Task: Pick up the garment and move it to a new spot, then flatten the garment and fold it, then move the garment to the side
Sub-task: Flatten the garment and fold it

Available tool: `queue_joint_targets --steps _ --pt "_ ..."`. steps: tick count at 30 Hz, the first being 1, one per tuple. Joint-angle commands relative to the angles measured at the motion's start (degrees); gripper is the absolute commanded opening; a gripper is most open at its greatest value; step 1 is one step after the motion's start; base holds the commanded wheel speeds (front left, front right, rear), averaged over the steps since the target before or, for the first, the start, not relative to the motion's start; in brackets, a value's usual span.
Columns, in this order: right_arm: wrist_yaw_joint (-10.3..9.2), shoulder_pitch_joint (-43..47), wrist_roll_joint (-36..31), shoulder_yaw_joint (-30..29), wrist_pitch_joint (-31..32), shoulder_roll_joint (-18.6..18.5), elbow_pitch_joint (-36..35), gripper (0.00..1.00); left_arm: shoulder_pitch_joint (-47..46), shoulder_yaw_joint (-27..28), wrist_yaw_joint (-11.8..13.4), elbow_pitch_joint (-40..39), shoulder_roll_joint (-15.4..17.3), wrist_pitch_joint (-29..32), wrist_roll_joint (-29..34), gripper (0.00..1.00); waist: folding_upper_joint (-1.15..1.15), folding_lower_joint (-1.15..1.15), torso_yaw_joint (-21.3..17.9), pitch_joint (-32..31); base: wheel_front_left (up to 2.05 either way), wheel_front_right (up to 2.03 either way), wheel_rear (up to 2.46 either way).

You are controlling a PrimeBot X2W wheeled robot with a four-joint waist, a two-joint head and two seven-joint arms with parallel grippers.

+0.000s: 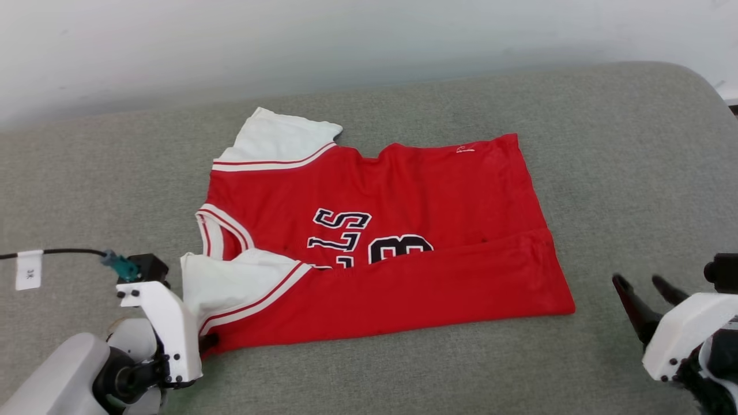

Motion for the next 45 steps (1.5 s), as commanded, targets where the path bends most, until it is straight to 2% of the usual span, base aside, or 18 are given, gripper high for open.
queue_joint_targets --steps 1,5,7,14,19,20,21,22,32,39,45 --pt "-0.05 -1.64 0.17 -0.51 4.66 -0.82 1.73 1.00 -0.67 -0.78 -0.25 -0.76 -0.45 0.22 0.53 0.00 0.00 0.00 0.94 -0.52 0.00 0.00 0.00" --pt "-0.05 -4.63 1.05 -0.27 15.90 -0.19 5.59 1.00 -2.62 -0.16 0.08 -3.46 0.93 0.21 1.50 0.00 0.00 0.00 2.67 -0.27 0.00 0.00 0.00" --pt "-0.05 -6.45 0.93 0.08 18.99 0.49 7.23 1.00 -3.35 -0.42 0.28 -4.96 1.10 0.53 2.08 0.00 0.00 0.00 3.37 0.20 0.00 0.00 0.00" --pt "-0.05 -12.44 -0.05 0.81 22.09 3.03 14.91 1.00 -5.14 -1.11 1.75 -9.37 0.74 1.84 3.13 0.00 0.00 0.00 5.22 2.56 0.00 0.00 0.00" --pt "-0.05 -14.91 0.28 2.86 23.06 3.20 22.07 1.00 -5.89 -1.59 2.25 -10.79 0.07 2.31 3.14 0.00 0.00 0.00 6.38 4.15 0.00 0.00 0.00" --pt "-0.05 -15.00 0.74 3.52 23.49 3.55 23.18 0.94 -5.90 -1.60 2.29 -10.85 -0.03 2.25 3.12 0.00 0.00 0.00 6.44 4.26 0.00 0.00 0.00" --pt "-0.05 -14.97 1.28 4.17 23.79 3.77 24.02 0.45 -5.79 -1.54 2.32 -10.87 -0.15 2.18 2.95 0.00 0.00 0.00 6.46 4.30 0.00 0.00 0.00" --pt "-0.04 -14.95 1.75 4.67 23.86 3.87 24.61 0.00 -5.65 -1.48 2.25 -10.86 -0.21 2.06 2.88 0.00 0.00 0.00 6.46 4.29 0.00 0.00 0.00" --pt "-0.04 -16.17 4.38 6.66 22.54 -0.25 23.41 0.00 -4.21 -1.22 1.74 -9.96 -0.37 0.94 2.38 0.00 0.00 0.00 6.13 1.29 0.00 0.00 0.00" --pt "-0.04 -14.03 5.50 8.34 22.40 -1.81 20.57 0.00 -2.10 -1.37 1.34 -9.09 -0.80 0.51 1.21 0.00 0.00 0.00 6.61 -4.44 0.00 0.00 0.00" --pt "-0.04 -10.10 6.91 9.69 23.50 -3.22 17.01 0.00 1.97 -1.04 2.00 -9.39 0.14 -0.14 -0.31 0.00 0.00 0.00 7.43 -9.59 0.00 0.00 0.00"
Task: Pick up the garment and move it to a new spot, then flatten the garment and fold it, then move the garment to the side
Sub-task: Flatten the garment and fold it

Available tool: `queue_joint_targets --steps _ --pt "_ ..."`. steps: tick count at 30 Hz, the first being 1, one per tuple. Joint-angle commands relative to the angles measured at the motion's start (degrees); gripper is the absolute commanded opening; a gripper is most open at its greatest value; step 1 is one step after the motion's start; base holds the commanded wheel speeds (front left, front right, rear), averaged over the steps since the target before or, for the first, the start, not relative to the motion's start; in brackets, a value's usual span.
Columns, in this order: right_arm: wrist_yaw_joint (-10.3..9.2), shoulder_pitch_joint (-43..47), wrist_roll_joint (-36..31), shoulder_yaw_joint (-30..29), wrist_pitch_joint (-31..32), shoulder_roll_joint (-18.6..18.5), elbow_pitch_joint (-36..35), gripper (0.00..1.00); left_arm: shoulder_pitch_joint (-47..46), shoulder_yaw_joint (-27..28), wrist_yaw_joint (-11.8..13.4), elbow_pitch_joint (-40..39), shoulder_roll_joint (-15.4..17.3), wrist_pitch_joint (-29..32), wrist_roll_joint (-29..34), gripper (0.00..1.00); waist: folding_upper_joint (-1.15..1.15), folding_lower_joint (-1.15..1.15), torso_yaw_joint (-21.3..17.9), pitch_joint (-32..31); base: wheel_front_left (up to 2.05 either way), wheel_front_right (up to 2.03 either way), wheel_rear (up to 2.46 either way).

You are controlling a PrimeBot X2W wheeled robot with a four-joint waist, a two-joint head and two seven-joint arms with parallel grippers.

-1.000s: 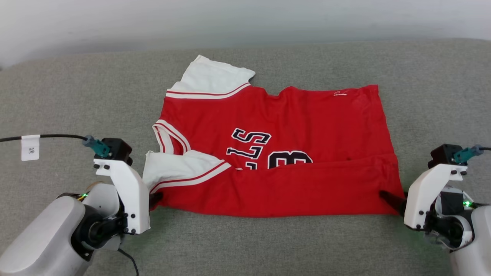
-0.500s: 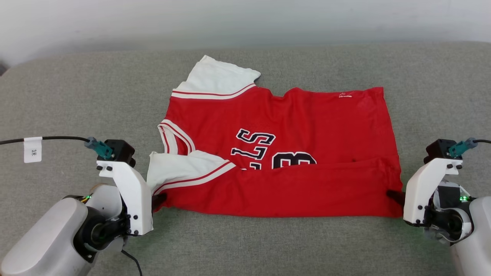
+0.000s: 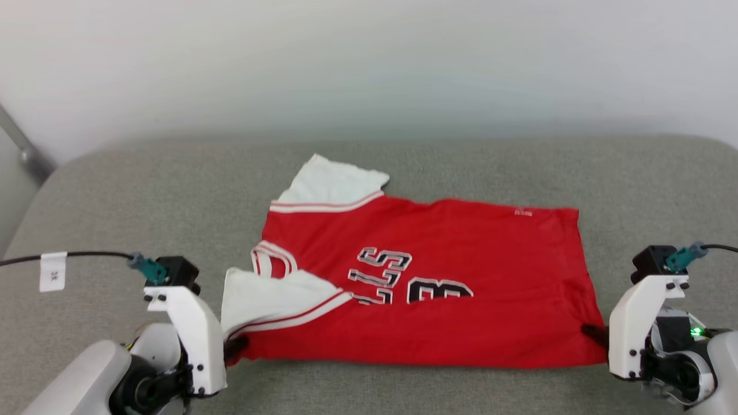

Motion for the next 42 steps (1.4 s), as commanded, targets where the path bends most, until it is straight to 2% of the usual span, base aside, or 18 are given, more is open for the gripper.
queue_joint_targets --steps 1,6,9,10,11,12,13,14,19,24,28,33,36,42 --pt "-0.02 1.04 0.18 -0.04 0.22 -0.54 -0.87 0.00 1.14 0.35 0.42 -0.29 0.47 -0.36 -0.47 0.00 0.00 0.00 0.72 -1.96 0.00 0.00 0.00" --pt "-0.02 4.43 0.41 -0.54 0.87 -0.96 -4.04 0.00 4.98 1.43 1.47 -1.62 1.84 -1.23 -1.78 0.00 0.00 0.00 1.46 -2.87 0.00 0.00 0.00" --pt "-0.03 6.12 0.32 -1.15 -0.30 -0.15 -4.53 0.00 6.69 1.49 1.77 -1.77 1.03 -1.55 -3.03 0.00 0.00 0.00 1.77 -2.64 0.00 0.00 0.00" --pt "-0.02 6.52 0.26 -1.34 -1.05 0.18 -4.48 0.37 7.06 1.74 1.67 -1.61 0.35 -2.00 -3.68 0.00 0.00 0.00 1.80 -2.48 0.00 0.00 0.00" --pt "-0.02 6.94 0.21 -1.53 -1.88 0.45 -4.35 0.99 7.39 2.00 1.61 -1.32 -0.16 -2.53 -4.12 0.00 0.00 0.00 1.80 -2.30 0.00 0.00 0.00" --pt "-0.02 7.32 0.20 -1.55 -2.88 0.66 -4.15 1.00 7.78 2.19 1.59 -0.84 -0.50 -2.98 -4.37 0.00 0.00 0.00 1.77 -2.15 0.00 0.00 0.00" --pt "-0.02 7.74 0.12 -1.28 -3.73 0.73 -4.06 1.00 8.09 2.28 1.55 -0.37 -0.92 -3.46 -4.48 0.44 0.00 0.00 1.68 -1.96 0.00 0.00 0.00" --pt "-0.02 8.05 0.24 -1.03 -4.63 0.82 -4.04 1.00 8.25 2.31 1.39 0.08 -1.34 -3.86 -4.64 1.00 0.00 0.00 1.53 -1.78 0.00 0.00 0.00" --pt "-0.02 9.24 0.18 -0.55 -12.03 0.23 -6.21 1.00 7.65 2.78 0.33 1.29 -1.32 -6.04 -3.63 1.00 0.00 0.00 0.30 -1.69 0.00 0.00 0.00" --pt "-0.02 10.20 -3.66 -0.51 -24.21 -0.74 -11.09 1.00 5.16 3.97 0.15 -0.02 0.40 -11.67 1.03 1.00 0.00 0.00 -1.63 -2.34 0.00 0.00 0.00" --pt "-0.02 10.64 -6.29 -1.93 -31.72 0.55 -14.40 1.00 2.43 5.27 2.18 -0.35 0.36 -16.63 4.90 1.00 0.00 0.00 -3.97 -2.53 0.00 0.00 0.00" --pt "-0.02 9.64 -9.63 -3.73 -37.02 2.47 -17.89 1.00 -1.87 6.56 4.17 0.67 -0.33 -21.35 8.77 1.00 0.00 0.00 -7.47 -1.33 0.00 0.00 0.00" --pt "-0.02 8.25 -10.92 -4.14 -38.74 3.24 -20.66 1.00 -5.83 7.69 5.49 1.76 -0.61 -23.80 10.83 1.00 0.00 0.00 -9.26 2.24 0.00 0.00 0.00" --pt "-0.02 4.38 -12.13 -4.53 -42.09 5.48 -24.88 1.00 -16.95 9.17 4.30 6.03 -0.45 -23.76 12.63 1.00 0.00 0.00 -12.27 12.15 0.00 0.00 0.00"
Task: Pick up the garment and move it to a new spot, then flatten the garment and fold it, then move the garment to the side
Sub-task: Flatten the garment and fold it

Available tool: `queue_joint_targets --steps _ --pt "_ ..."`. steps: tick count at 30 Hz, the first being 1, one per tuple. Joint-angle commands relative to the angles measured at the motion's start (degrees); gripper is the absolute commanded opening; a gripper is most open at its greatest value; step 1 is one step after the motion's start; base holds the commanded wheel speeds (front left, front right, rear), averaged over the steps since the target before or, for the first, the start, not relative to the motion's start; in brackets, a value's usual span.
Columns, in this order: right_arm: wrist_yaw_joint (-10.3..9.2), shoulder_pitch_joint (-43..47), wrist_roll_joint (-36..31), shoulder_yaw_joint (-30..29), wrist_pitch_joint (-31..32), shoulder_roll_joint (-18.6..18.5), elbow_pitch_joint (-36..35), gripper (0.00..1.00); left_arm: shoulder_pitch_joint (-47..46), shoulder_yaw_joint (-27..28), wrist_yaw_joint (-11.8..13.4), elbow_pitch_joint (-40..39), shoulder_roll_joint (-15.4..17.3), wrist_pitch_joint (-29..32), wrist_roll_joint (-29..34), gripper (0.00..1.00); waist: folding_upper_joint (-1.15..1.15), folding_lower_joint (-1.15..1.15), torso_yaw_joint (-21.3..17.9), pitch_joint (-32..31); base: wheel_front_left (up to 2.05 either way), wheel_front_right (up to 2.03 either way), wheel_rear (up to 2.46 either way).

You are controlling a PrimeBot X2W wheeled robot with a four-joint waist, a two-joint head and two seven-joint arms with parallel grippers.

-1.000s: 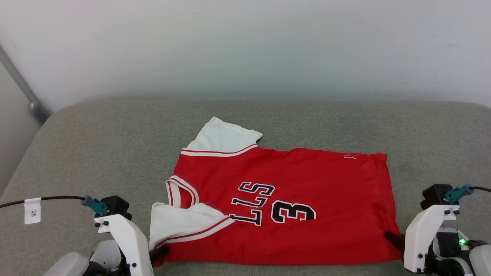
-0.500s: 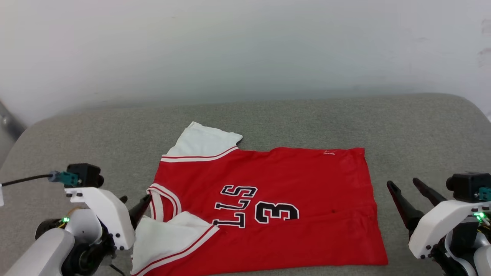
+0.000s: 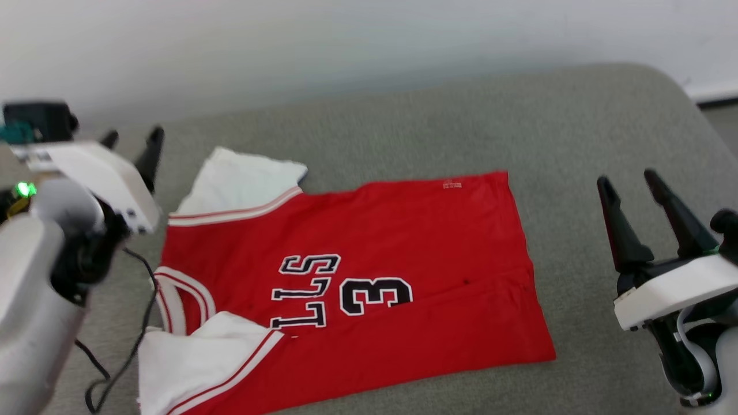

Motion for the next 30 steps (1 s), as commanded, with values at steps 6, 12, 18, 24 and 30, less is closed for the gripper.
queue_joint_targets --steps 6,12,18,24,30 --pt "-0.02 -4.18 -0.26 0.76 -2.18 1.66 -1.84 1.00 -11.35 0.21 -2.78 4.89 0.83 4.61 0.12 1.00 0.00 0.00 -5.05 12.75 0.00 0.00 0.00" --pt "-0.02 -6.78 0.11 1.79 -3.32 2.83 -1.13 1.00 -21.10 -1.83 -6.93 9.53 2.78 16.76 -1.67 1.00 0.00 0.00 -8.05 18.02 0.00 0.00 0.00" --pt "-0.02 -8.21 0.94 3.03 -4.67 3.98 0.10 1.00 -26.55 -4.08 -6.45 12.76 6.29 30.89 -2.58 1.00 0.00 0.00 -10.84 21.94 0.00 0.00 0.00" --pt "-0.02 -8.68 1.90 5.00 -5.15 4.32 1.04 1.00 -25.76 -4.89 -2.64 13.90 9.33 40.23 -3.65 1.00 0.00 0.00 -12.67 25.06 0.00 0.00 0.00" --pt "-0.02 -9.11 2.58 5.74 -5.19 4.06 0.81 1.00 -18.97 -5.60 0.74 14.76 8.22 45.05 -6.88 0.58 0.00 0.00 -12.99 26.51 0.00 0.00 0.00"
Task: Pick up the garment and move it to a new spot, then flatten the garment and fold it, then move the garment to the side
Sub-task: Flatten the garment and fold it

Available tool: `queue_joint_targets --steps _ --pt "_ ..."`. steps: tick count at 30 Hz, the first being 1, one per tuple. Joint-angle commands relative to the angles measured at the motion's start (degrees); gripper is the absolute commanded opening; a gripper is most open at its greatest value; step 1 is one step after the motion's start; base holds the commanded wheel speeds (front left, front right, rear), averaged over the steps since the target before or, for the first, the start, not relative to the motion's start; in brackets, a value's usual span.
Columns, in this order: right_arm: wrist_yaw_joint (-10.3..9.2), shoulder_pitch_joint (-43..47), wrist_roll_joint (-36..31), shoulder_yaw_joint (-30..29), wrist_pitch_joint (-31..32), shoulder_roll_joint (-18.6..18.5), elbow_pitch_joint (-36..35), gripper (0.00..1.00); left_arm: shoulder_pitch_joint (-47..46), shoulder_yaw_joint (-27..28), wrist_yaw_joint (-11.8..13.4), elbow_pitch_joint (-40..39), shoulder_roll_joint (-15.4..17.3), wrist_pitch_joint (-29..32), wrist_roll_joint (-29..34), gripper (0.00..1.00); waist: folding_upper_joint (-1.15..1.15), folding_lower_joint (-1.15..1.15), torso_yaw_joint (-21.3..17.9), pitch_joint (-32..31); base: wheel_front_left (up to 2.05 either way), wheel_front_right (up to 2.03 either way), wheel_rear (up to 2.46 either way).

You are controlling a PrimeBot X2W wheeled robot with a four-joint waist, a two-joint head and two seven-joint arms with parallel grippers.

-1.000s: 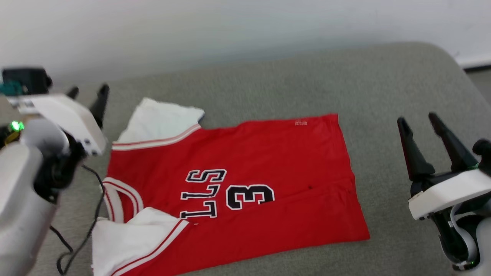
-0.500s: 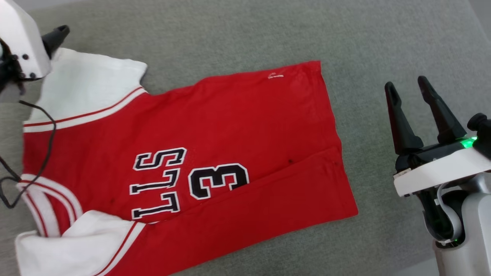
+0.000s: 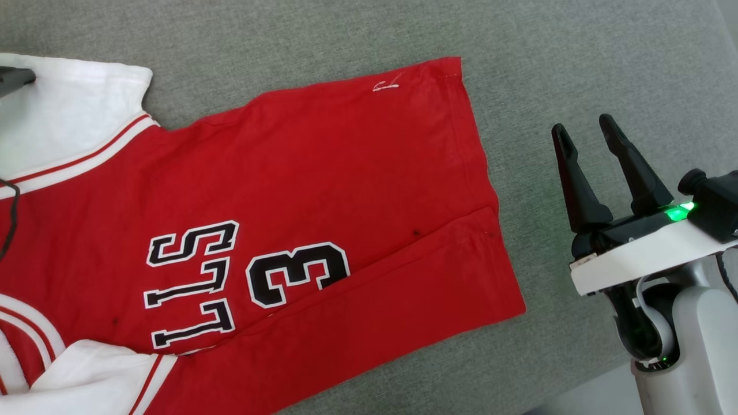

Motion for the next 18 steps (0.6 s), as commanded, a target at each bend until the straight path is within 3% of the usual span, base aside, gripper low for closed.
queue_joint_targets --steps 1,2,9,18 --pt "-0.02 -1.10 0.12 -0.07 0.15 -0.07 -0.20 1.00 7.24 -3.05 0.46 2.45 -3.11 2.31 -0.80 0.38 0.00 0.00 0.08 0.20 0.00 0.00 0.00" --pt "-0.02 -1.26 0.52 -0.23 0.40 -0.14 -0.24 1.00 7.65 -2.97 0.49 1.96 -3.55 2.01 -1.17 0.00 0.00 0.00 0.29 0.27 0.00 0.00 0.00" --pt "-0.03 -4.64 4.28 0.45 7.64 -2.40 1.63 1.00 6.82 -2.51 0.04 0.60 -4.47 -1.58 -0.34 0.00 0.00 0.00 2.20 -0.97 0.00 0.00 0.00" --pt "-0.03 -17.07 9.92 2.49 29.43 -5.81 12.62 1.00 -0.67 -2.50 -2.81 -1.18 -6.30 -8.11 3.10 0.00 0.00 0.00 7.87 -3.23 0.00 0.00 0.00"
